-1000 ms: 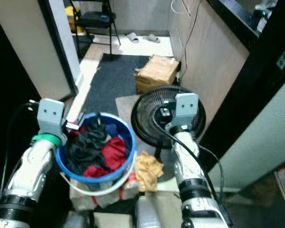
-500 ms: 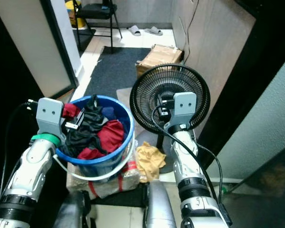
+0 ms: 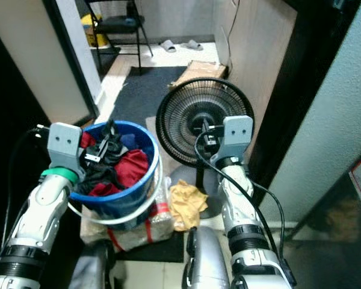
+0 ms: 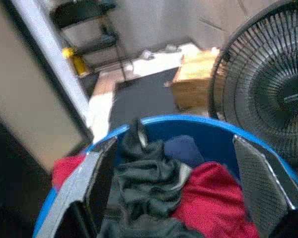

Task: Clothes washing

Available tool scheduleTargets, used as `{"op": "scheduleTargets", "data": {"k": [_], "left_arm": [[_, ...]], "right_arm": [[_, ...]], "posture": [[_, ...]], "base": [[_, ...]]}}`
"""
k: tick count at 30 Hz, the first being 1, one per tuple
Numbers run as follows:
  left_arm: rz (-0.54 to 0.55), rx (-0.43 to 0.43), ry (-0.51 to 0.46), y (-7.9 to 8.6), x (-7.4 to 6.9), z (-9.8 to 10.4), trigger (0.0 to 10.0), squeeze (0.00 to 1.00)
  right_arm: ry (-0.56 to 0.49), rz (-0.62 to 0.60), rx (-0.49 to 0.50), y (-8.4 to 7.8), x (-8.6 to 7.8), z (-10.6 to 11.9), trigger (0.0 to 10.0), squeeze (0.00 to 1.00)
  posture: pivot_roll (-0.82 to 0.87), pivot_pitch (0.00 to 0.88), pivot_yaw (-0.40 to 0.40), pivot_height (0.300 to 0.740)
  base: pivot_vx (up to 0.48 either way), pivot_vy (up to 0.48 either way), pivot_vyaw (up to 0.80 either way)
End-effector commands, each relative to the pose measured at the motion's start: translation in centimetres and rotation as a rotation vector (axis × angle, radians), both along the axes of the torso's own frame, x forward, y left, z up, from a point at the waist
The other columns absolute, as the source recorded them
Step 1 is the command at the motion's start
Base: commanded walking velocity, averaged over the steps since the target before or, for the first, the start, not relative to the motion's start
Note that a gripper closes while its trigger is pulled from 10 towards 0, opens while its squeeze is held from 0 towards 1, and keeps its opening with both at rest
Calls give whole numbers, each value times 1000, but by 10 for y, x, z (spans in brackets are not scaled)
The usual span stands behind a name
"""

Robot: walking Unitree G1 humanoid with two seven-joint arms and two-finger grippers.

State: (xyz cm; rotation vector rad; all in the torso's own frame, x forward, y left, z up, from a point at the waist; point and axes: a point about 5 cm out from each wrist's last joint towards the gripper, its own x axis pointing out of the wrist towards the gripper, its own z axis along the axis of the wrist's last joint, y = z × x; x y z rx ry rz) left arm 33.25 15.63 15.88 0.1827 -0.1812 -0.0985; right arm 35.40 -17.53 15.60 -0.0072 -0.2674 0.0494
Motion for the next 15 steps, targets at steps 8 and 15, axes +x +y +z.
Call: {"op": "scheduleTargets", "data": {"k": [8, 15], "left_arm": [[31, -9, 34, 8, 0, -6, 10000, 0], [34, -8, 35, 8, 0, -6, 10000, 0]], "right_arm": [[-3, 29, 13, 10, -1, -2, 10000, 0], [-2, 30, 13, 10, -2, -2, 10000, 0]], "posture": [[-23, 63, 69, 465], [-22, 69, 66, 445]], "base": [[0, 0, 0], [0, 0, 0]]}}
